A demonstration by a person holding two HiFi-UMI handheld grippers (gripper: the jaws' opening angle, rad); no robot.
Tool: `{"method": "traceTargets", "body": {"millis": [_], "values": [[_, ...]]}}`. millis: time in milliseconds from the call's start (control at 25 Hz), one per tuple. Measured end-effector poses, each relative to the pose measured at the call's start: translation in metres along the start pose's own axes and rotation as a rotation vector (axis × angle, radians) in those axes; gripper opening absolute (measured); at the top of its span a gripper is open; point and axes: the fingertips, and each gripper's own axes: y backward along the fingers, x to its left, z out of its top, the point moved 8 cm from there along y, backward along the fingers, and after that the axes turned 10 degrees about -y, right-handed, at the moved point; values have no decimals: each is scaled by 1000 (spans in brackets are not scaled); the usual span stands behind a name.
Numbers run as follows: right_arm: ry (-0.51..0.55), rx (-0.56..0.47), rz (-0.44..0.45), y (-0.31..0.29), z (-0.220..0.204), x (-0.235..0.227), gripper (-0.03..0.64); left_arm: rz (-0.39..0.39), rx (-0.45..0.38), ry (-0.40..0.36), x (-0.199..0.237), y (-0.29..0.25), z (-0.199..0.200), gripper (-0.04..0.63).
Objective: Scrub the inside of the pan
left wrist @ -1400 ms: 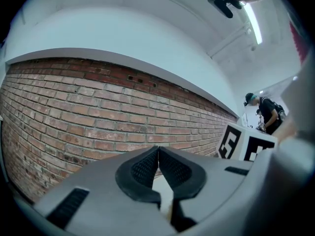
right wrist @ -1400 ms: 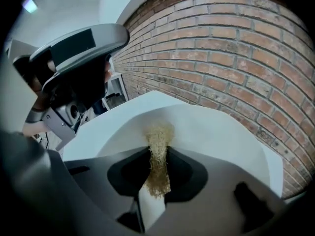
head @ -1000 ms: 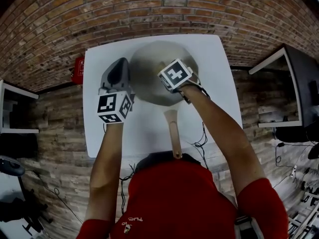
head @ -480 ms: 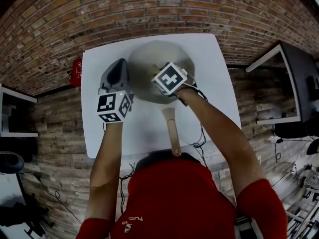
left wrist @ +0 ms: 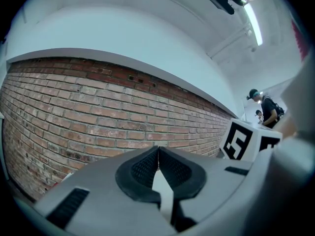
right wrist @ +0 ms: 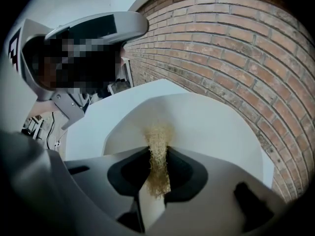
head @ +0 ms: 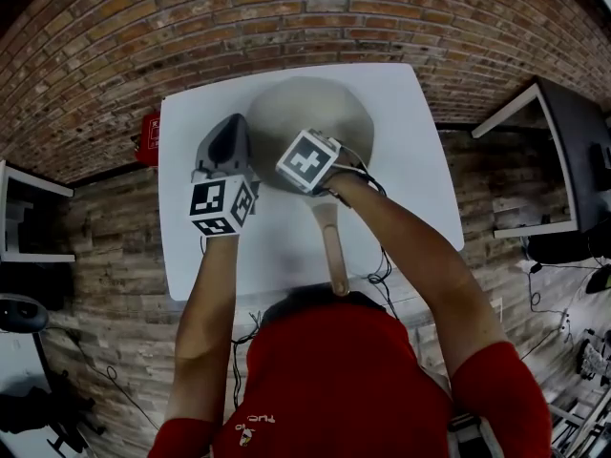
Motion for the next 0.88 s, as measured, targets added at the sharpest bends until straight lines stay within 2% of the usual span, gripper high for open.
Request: {"method": "traceTargets", "body": {"millis": [160,360,600,760,880], "values": [[-7,18,-100,10,-10,-27,86,5,2,2,1,4,-1,15],[-87,36,-119,19,-28,-54,86,-3,4,0,-2,3,-2,15],[-116,20,-143,31,-36,-68,86,-12,20,-10,-7,2,-5,15],[-114,-82,-131,52,-26,-65,87,-22,7,-18,-13,-1,4,15],[-121,-253,-105,78,-16,-56,86,-33,-16,-25,-19,-2,17,15]]}}
